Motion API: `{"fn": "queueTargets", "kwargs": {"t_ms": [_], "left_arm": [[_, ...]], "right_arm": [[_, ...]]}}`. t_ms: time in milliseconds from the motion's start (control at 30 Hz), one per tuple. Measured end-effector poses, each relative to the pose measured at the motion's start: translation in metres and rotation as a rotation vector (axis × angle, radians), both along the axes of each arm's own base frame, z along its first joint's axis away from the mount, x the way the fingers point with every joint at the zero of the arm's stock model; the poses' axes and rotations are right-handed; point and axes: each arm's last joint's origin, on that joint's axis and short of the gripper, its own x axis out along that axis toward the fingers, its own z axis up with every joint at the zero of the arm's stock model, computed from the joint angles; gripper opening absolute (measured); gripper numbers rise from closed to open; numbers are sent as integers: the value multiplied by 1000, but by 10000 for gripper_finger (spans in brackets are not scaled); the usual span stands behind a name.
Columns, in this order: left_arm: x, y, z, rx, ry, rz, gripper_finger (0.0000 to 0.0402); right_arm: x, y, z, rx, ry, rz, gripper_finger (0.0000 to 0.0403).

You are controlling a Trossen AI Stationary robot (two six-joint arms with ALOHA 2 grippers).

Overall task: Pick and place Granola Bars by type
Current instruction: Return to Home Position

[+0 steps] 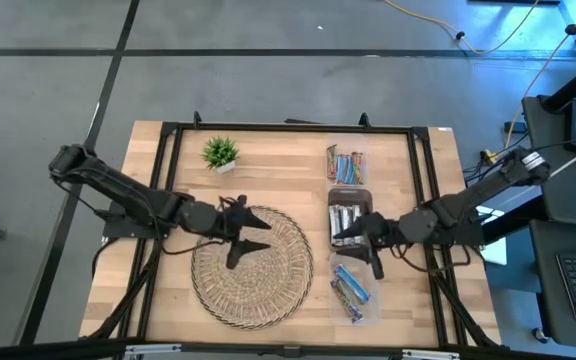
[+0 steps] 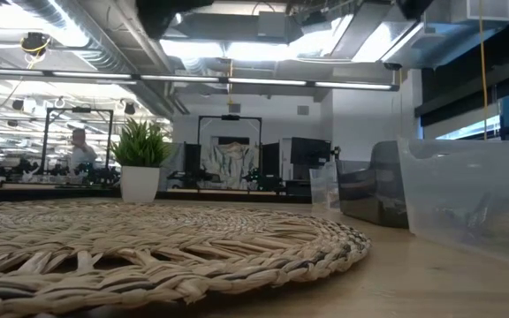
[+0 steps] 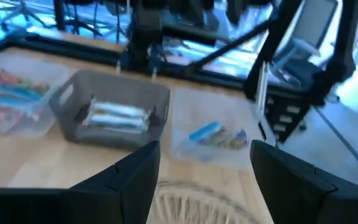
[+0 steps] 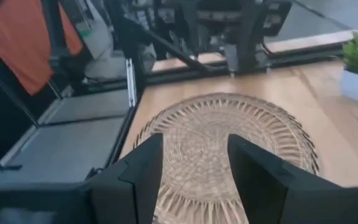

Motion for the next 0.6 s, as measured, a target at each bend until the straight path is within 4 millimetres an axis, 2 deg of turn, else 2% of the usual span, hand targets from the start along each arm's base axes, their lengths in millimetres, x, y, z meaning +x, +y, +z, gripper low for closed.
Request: {"fn": "queueTargets", "kwargs": {"t_ms": [67,167,333,600], "left_arm": [[-9,8,-11,4,18,-4,242],[-27,24,-18,-29,-3,67,242],[-58,45,-28,-98,-46,154,242],[-91,59,-47,-126,-98,205,235]], "right_arm": [[-1,-5,-8,6,-25,-3,184],[-10,-15,-16,15,-37,-25,184],[-35,-29,-20,43,-88,-32,184],[-70,-46,-34,78,-164,-37,184]]}}
